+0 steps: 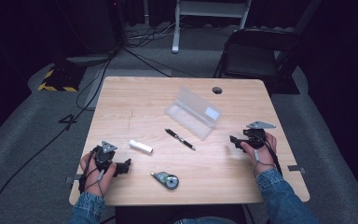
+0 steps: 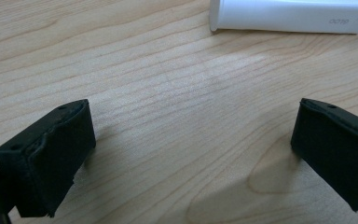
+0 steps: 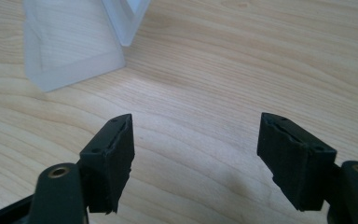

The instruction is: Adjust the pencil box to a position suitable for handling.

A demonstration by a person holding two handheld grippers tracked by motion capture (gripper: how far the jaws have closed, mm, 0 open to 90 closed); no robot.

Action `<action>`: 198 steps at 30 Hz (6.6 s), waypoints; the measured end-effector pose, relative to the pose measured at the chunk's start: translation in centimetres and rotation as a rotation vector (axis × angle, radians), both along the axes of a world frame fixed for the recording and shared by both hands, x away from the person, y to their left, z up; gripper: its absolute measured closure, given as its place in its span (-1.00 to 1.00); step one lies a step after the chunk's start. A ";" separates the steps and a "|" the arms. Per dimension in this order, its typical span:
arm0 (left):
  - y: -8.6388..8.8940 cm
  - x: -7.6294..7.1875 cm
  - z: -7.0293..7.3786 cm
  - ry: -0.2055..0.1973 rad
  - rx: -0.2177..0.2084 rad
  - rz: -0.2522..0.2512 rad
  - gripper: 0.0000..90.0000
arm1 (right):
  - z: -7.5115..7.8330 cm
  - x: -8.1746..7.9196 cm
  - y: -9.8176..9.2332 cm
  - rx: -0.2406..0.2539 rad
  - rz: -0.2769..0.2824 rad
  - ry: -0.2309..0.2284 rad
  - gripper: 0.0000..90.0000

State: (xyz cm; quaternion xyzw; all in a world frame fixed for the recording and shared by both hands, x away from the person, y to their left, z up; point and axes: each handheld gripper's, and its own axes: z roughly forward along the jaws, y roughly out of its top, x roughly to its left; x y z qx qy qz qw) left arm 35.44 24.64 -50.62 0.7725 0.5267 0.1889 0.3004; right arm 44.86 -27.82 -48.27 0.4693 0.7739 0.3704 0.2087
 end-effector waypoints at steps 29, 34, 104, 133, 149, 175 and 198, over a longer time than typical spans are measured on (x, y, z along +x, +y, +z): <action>0.1 0.3 0.0 -0.001 -0.002 -0.023 -1.00 | -0.3 3.8 9.9 0.005 -0.031 0.041 -0.53; 0.1 0.4 0.0 -0.003 -0.003 -0.024 -1.00 | -1.0 4.2 10.3 -0.033 -0.037 0.066 -0.52; 0.3 0.3 0.0 -0.005 0.001 -0.059 -1.00 | 0.0 -3.8 1.5 -0.188 0.421 0.173 -0.25; 0.3 0.4 0.0 -0.005 0.000 -0.060 -1.00 | 5.3 -6.5 6.0 -0.078 0.460 0.024 -0.36; 0.3 0.4 0.0 -0.005 0.000 -0.060 -1.00 | 5.8 -6.1 10.6 -0.113 0.569 0.048 0.05; 0.3 0.2 0.0 -0.001 -0.001 -0.067 -1.00 | 3.9 -5.3 18.4 -0.201 0.719 0.107 0.27; 0.3 0.2 0.0 -0.001 -0.002 -0.066 -1.00 | 1.3 -4.4 20.6 -0.285 0.770 0.121 0.34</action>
